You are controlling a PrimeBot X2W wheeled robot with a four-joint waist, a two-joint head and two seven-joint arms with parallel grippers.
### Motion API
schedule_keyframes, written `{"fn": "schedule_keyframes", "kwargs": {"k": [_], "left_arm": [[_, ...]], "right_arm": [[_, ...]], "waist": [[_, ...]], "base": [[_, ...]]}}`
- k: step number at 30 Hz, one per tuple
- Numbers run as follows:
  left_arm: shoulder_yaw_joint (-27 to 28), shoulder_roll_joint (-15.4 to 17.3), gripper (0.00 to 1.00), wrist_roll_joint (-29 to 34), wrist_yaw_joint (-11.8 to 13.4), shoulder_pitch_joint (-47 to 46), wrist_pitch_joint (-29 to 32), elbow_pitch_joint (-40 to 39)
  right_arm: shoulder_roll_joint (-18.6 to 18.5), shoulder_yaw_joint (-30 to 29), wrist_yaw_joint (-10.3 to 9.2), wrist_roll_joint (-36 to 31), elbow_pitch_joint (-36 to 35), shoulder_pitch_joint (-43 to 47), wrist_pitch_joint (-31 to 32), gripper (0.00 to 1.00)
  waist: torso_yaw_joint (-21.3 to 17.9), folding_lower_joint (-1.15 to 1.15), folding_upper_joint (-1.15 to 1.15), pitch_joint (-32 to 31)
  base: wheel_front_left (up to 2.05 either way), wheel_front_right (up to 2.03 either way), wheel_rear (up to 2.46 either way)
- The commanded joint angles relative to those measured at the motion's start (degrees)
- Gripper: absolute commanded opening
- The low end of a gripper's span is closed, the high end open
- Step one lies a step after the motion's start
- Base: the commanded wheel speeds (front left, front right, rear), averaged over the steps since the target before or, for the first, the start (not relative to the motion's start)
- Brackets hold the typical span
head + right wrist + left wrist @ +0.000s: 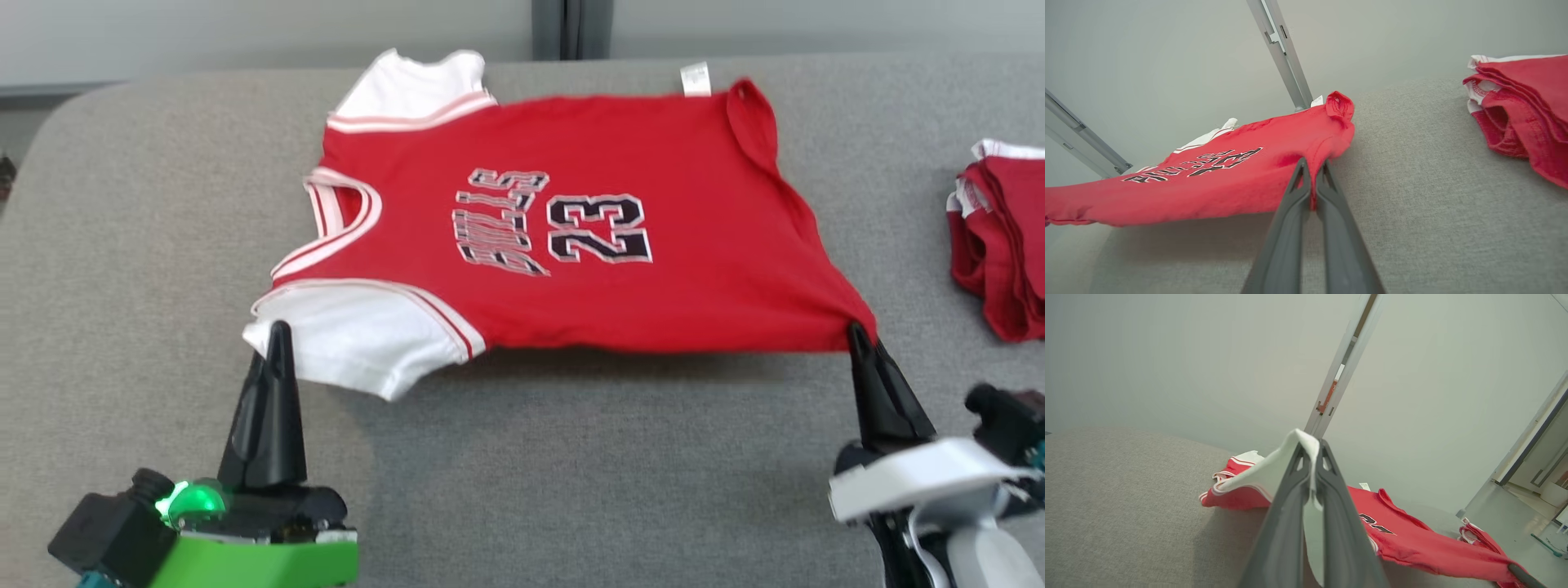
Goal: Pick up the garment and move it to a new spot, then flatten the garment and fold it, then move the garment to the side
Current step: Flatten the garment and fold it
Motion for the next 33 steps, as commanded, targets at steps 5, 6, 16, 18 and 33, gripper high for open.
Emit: {"fn": "schedule_keyframes", "kwargs": {"k": [5, 6, 16, 18, 33], "left_arm": [[-1.1, 1.3, 0.00, 0.7, 1.4, 4.4, 3.5, -5.0], [-1.2, 1.5, 0.00, 0.4, 1.6, 4.9, 4.2, -5.2], [-1.8, 2.6, 0.00, 1.5, 3.1, 6.1, 6.6, 0.5], [-1.6, 2.7, 0.00, 1.2, 3.0, 5.3, 6.5, 1.6], [0.0, 5.2, 0.00, 3.0, 0.5, -12.1, 3.5, 15.5]], "right_arm": [[1.5, -2.6, 0.00, -1.5, -10.5, 9.0, 6.3, 0.00], [1.8, -2.9, 0.00, -1.6, -11.9, 10.1, 7.4, 0.00], [2.9, -2.2, 0.00, 0.7, -9.3, 10.2, 11.3, 0.00], [2.9, -1.8, 0.00, 0.7, -7.5, 9.4, 11.2, 0.00], [3.0, 0.9, 0.00, 2.2, 2.5, -0.6, 5.5, 0.00]], "waist": [[1.6, 0.00, 0.00, -4.6], [1.5, 0.00, 0.00, -4.6], [0.4, 0.00, 0.00, -2.3], [0.3, 0.00, 0.00, -1.6], [-2.5, 0.00, 0.00, 3.7]], "base": [[0.00, 0.00, 0.00], [0.00, 0.00, 0.00], [0.00, 0.00, 0.00], [0.00, 0.00, 0.00], [0.00, 0.00, 0.00]]}}
